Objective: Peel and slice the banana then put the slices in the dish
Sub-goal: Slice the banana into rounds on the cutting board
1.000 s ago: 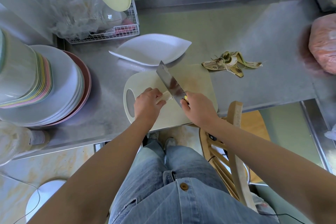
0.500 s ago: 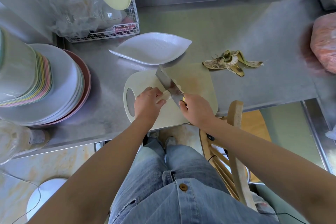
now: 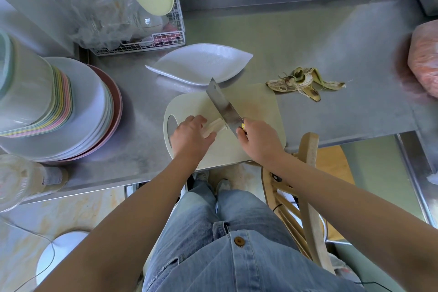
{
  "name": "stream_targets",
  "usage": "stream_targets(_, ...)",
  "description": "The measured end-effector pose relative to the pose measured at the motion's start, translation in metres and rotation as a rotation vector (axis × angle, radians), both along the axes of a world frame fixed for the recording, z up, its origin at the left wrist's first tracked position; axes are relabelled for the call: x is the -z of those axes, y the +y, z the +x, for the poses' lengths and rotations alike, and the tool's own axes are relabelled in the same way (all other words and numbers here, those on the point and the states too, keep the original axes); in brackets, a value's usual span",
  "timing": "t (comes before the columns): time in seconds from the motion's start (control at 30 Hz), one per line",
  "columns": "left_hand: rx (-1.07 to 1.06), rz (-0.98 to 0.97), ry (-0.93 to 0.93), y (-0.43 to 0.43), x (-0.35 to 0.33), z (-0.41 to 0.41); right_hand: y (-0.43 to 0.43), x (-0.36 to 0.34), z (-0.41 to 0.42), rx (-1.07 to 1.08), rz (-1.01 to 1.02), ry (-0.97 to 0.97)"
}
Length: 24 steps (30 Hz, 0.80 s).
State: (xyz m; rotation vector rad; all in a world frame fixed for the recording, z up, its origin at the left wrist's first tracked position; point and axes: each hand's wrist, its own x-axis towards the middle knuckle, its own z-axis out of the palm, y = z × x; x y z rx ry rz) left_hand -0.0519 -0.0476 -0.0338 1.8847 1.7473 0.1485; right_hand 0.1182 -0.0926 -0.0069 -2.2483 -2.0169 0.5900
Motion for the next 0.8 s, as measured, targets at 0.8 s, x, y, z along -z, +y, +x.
stream_targets(0.8,0.01,-0.008,0.034,0.0003,-0.0033,-0.0006,-0.0039,-0.0089,-0.0021,-0.044,-0.012,-0.011)
